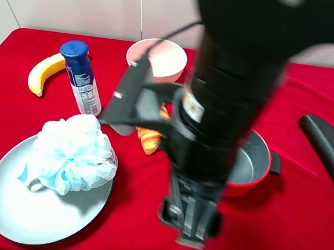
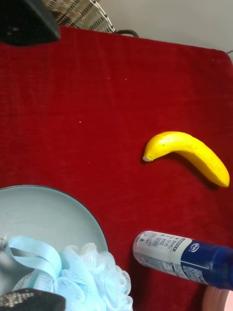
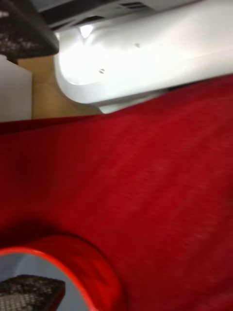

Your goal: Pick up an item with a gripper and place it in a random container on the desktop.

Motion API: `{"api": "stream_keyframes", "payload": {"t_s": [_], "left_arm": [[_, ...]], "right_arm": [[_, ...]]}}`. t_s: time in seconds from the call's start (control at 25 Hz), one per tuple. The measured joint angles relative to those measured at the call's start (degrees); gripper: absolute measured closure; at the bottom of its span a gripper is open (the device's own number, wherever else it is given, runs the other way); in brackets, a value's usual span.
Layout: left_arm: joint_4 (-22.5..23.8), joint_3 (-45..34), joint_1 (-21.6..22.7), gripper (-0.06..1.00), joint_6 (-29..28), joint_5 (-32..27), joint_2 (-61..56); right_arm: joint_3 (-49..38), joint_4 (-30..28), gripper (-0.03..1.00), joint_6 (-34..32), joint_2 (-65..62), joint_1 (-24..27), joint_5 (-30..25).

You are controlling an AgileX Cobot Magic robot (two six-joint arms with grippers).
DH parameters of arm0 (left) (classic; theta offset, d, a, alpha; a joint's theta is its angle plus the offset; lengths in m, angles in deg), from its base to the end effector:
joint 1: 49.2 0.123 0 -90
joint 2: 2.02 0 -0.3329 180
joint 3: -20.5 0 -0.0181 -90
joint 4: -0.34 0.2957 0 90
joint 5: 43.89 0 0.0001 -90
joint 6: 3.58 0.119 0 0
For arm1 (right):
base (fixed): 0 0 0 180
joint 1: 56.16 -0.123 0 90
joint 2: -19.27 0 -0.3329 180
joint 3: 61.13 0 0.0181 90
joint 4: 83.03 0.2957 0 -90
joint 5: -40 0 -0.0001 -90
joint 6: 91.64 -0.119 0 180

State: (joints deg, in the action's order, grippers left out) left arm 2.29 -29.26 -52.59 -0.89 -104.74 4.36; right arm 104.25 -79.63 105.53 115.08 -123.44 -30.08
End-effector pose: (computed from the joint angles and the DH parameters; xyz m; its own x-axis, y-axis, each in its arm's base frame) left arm 0.0108 0.0029 0.2857 -0.4498 0.0902 -0.8885 0.0614 0.9957 0.0700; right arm 0.1159 0.2941 0.2491 -0.1173 -0.9931 -0.0074 -0.9916 0.1167 0.0559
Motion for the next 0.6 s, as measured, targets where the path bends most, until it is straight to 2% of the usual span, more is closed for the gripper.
{"api": "stream_keyframes", "payload": {"t_s": [0.6], "left_arm": [[0.00,0.00,0.00,-0.04,0.00,0.00,0.00]], "right_arm": [[-22.85,2.74,0.27,0.00,-22.51,0.00,8.20]]}}
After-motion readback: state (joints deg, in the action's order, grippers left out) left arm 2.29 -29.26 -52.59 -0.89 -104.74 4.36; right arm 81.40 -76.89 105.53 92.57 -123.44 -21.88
